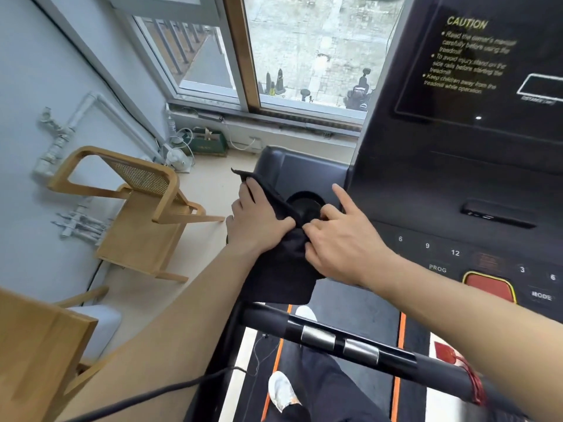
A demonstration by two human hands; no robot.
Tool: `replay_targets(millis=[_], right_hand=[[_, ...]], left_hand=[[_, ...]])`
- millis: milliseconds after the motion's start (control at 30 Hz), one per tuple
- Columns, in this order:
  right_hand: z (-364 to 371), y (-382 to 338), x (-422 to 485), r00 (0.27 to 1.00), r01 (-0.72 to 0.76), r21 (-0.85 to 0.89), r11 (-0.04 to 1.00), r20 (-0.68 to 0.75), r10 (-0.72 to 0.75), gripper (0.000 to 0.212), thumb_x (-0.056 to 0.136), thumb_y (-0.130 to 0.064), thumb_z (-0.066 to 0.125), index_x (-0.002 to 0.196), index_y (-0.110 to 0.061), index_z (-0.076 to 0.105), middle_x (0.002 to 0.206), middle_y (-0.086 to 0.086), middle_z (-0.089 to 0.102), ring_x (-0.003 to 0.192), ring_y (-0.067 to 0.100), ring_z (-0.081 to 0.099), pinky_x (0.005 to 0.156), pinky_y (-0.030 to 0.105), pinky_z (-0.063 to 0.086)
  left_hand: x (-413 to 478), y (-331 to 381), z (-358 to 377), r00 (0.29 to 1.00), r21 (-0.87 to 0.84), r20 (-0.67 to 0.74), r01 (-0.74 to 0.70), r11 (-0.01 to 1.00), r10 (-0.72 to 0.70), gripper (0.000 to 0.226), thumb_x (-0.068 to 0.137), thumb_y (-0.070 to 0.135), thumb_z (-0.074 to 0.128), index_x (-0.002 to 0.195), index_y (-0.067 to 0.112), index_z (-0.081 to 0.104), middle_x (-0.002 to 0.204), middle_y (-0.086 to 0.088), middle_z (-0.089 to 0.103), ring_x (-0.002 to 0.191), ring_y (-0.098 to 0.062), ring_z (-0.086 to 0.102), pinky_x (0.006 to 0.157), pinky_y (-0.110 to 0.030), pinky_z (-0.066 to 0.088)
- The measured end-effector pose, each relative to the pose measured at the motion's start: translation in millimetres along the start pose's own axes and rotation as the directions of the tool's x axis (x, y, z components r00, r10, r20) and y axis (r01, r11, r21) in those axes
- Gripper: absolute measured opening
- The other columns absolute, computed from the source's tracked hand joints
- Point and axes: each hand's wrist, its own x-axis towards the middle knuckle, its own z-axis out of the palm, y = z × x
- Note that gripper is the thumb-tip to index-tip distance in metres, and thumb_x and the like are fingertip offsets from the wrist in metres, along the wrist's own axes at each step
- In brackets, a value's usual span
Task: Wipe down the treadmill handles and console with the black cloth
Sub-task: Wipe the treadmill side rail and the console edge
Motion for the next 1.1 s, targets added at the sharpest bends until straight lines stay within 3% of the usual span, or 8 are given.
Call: replay_targets(millis=[133,300,367,467,500,667,933,1100], right_hand=[[-9.0,-11.5,11.0,0.983,-0.068,-0.092,0.993,0.164,0.082,0.062,0.101,-0.042,0.024,0.111,-0.001,0.069,0.096,0.014,0.067,0.113,0.038,0.049,0.12,0.059,-0.009],[4.2,-12.5,19.6,0.977,-0.181,0.073,0.981,0.132,0.17,0.062,0.095,-0.042,0.026,0.132,-0.002,0.056,0.129,0.012,0.061,0.135,0.039,0.034,0.123,0.053,-0.005],[7.0,-14.6,15.3,0.982,-0.173,0.106,0.979,0.091,0.164,0.059,0.093,-0.04,0.029,0.128,-0.004,0.059,0.127,0.01,0.064,0.133,0.038,0.039,0.123,0.052,-0.005],[5.3,-31.6,4.0,0.986,-0.165,0.153,0.974,0.013,0.165,0.044,0.089,-0.035,0.041,0.104,-0.004,0.069,0.097,0.009,0.072,0.111,0.033,0.056,0.124,0.053,0.003],[6.5,-40.2,-3.0,0.98,-0.192,0.172,0.966,-0.022,0.199,0.042,0.089,-0.034,0.044,0.105,-0.003,0.068,0.096,0.01,0.071,0.108,0.033,0.058,0.124,0.053,0.005],[21.7,-81.2,-56.0,0.918,-0.375,0.205,0.904,-0.057,0.394,0.065,0.092,-0.037,0.055,0.145,0.0,0.044,0.145,0.015,0.053,0.14,0.033,0.041,0.123,0.053,0.002],[26.8,-52.6,-2.0,0.822,-0.554,0.173,0.814,-0.041,0.568,0.078,0.097,-0.047,0.036,0.147,0.012,0.033,0.154,0.033,0.032,0.15,0.038,0.022,0.125,0.045,0.001],[34.8,-63.9,-11.6,0.845,-0.517,0.18,0.837,-0.044,0.532,0.074,0.1,-0.041,0.037,0.148,0.014,0.028,0.157,0.035,0.023,0.152,0.039,0.015,0.125,0.045,0.002]], left_hand=[[9.1,18.0,7.9,0.992,0.067,-0.12,0.056,0.996,-0.048,0.111,0.08,0.049,0.069,0.155,0.005,0.0,0.162,-0.016,0.013,0.141,-0.041,0.029,0.107,-0.059,0.034],[13.1,13.7,11.0,0.987,0.07,-0.163,0.014,0.997,-0.003,0.103,0.083,0.046,0.065,0.155,0.005,0.005,0.162,-0.018,0.017,0.141,-0.039,0.03,0.108,-0.056,0.036],[8.7,2.9,10.9,0.986,0.071,-0.145,-0.073,0.995,0.083,0.1,0.085,0.046,0.06,0.156,0.005,0.004,0.164,-0.018,0.011,0.145,-0.038,0.025,0.113,-0.052,0.032],[-7.2,-19.6,13.2,0.961,0.144,-0.144,-0.216,0.966,0.237,0.093,0.091,0.051,0.049,0.158,0.007,0.003,0.167,-0.017,0.003,0.151,-0.037,0.015,0.12,-0.048,0.026],[-13.8,-27.3,16.3,0.949,0.173,-0.142,-0.254,0.951,0.28,0.089,0.092,0.052,0.045,0.158,0.009,0.004,0.167,-0.016,0.002,0.152,-0.036,0.011,0.121,-0.047,0.024],[-52.1,-48.7,36.8,0.908,0.343,-0.116,-0.344,0.874,0.404,0.082,0.093,0.057,0.031,0.159,0.009,0.016,0.168,-0.014,0.006,0.154,-0.035,0.007,0.122,-0.051,0.017],[-0.1,-10.6,25.5,0.897,0.373,-0.083,-0.377,0.848,0.435,0.074,0.101,0.054,0.02,0.16,0.013,0.005,0.169,-0.007,-0.001,0.155,-0.026,-0.002,0.124,-0.047,0.006],[-10.7,-12.1,31.0,0.875,0.367,-0.09,-0.414,0.833,0.475,0.073,0.102,0.051,0.023,0.16,0.01,0.007,0.169,-0.009,0.002,0.155,-0.024,0.0,0.125,-0.045,0.003]])
